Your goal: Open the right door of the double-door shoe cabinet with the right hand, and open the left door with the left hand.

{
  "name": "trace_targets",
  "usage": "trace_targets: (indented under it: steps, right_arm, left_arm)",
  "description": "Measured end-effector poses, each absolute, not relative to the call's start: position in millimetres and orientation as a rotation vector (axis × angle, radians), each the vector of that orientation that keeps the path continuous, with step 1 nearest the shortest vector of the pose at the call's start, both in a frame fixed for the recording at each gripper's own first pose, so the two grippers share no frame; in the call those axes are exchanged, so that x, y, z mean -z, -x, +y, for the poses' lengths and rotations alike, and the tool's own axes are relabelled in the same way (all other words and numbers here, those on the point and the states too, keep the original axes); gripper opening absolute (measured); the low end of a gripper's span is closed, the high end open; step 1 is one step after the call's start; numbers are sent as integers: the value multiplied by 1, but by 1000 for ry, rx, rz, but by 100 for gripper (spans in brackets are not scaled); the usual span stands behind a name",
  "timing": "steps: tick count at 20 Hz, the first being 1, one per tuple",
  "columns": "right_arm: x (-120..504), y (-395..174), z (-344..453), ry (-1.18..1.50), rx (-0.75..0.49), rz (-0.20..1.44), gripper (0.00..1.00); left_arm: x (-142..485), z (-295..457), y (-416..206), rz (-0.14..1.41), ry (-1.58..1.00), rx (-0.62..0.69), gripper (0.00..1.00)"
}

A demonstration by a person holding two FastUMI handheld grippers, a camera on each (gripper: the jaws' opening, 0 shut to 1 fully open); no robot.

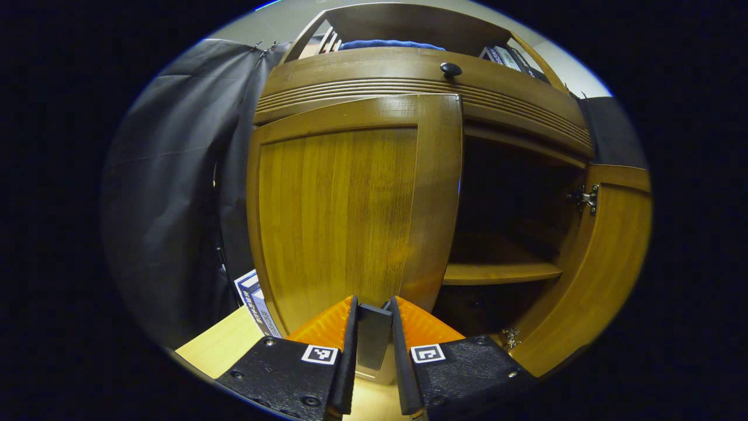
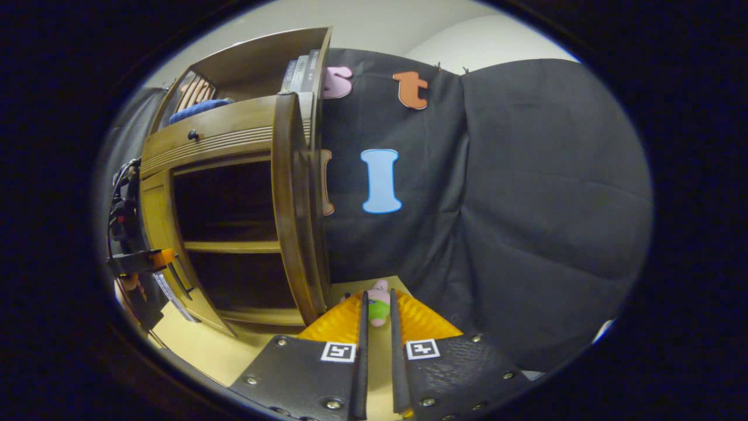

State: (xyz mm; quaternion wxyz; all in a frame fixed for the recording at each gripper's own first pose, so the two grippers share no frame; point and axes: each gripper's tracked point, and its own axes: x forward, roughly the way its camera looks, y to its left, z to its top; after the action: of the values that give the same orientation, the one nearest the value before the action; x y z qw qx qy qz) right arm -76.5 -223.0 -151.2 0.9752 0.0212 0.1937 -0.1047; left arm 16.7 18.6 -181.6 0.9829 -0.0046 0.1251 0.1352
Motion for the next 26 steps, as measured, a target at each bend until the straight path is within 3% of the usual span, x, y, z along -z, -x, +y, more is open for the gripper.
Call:
trace_targets:
  steps: [11,26]
  right_arm:
    - [155,55,-220,9,136,396,17]
    - [162,44,-225,20,119,401,17]
  left_arm:
    - [174,41,35,263,24,-309,28]
    - [163,81,94,275,42,-370,12]
